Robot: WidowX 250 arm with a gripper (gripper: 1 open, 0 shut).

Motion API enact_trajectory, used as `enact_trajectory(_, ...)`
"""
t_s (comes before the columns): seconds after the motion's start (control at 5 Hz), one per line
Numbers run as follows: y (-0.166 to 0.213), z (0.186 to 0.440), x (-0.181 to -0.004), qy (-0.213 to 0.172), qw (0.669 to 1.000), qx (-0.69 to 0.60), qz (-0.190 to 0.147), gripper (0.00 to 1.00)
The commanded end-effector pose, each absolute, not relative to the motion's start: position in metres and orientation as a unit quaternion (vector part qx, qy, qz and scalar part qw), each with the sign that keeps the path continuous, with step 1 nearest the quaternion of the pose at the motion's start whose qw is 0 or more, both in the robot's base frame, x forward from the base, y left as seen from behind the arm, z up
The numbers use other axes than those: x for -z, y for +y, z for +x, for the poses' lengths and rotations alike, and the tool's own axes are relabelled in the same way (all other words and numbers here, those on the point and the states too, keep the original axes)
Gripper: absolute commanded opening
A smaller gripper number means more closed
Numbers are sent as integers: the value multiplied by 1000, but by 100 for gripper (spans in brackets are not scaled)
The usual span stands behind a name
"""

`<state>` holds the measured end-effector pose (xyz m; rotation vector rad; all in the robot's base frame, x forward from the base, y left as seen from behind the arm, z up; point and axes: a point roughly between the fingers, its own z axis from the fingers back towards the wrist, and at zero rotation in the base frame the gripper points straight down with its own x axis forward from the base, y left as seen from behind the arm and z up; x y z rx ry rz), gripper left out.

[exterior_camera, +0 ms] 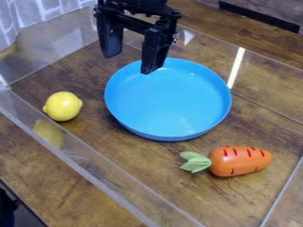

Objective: Move the carrot to the right side

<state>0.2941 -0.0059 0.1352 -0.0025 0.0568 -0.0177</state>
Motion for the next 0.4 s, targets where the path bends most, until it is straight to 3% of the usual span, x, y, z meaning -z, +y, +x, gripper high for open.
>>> enact_trajectory(0.0,-8,291,-128,34,999,17,-2,100)
enact_trajectory(0.2,-23,288,-105,36,996,77,-2,100)
